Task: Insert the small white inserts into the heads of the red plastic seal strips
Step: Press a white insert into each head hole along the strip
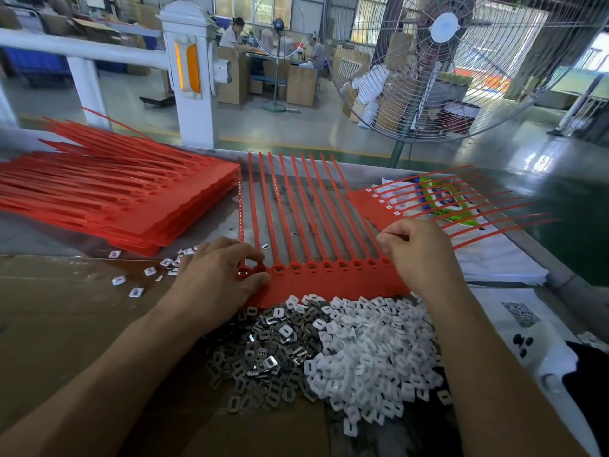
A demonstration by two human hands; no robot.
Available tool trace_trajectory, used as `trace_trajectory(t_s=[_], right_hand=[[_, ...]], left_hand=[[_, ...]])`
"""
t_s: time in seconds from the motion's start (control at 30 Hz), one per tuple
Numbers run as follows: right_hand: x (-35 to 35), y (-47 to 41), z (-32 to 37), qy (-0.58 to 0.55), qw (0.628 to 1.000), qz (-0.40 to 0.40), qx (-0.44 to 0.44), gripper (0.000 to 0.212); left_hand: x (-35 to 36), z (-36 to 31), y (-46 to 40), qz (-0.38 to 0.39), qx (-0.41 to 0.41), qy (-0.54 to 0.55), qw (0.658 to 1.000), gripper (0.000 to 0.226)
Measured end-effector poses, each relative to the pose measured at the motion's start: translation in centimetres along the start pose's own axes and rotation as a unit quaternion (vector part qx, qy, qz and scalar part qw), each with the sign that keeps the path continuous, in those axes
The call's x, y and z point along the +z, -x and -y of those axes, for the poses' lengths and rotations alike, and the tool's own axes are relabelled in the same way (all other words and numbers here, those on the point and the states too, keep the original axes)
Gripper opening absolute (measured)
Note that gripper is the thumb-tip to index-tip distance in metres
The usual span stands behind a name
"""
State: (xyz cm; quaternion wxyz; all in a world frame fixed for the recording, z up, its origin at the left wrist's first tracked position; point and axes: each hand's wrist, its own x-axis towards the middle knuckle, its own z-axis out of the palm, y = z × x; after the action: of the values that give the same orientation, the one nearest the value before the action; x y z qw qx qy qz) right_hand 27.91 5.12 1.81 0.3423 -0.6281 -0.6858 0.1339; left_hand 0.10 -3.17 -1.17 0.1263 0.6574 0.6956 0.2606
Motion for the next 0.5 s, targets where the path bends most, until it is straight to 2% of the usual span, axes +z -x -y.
trace_trajectory(t_s=[0.13, 0.3, 0.5], right_hand=[[0.0, -0.7, -1.6, 0.038, 0.998, 0.018, 0.057, 0.012], [0.3, -1.0, -2.2, 0.093, 0.991, 0.072, 0.069, 0.016], [0.6, -1.1, -2.6, 0.110, 0.988, 0.065, 0.086, 0.018]], left_hand=[[0.1, 0.1, 0.0, -0.002, -0.001, 0.000, 1.000, 0.036], [0.2, 0.3, -0.1, -0.005, 0.003, 0.000, 1.000, 0.035], [0.2, 0.2, -0.1, -0.007, 0.001, -0.003, 1.000, 0.036]])
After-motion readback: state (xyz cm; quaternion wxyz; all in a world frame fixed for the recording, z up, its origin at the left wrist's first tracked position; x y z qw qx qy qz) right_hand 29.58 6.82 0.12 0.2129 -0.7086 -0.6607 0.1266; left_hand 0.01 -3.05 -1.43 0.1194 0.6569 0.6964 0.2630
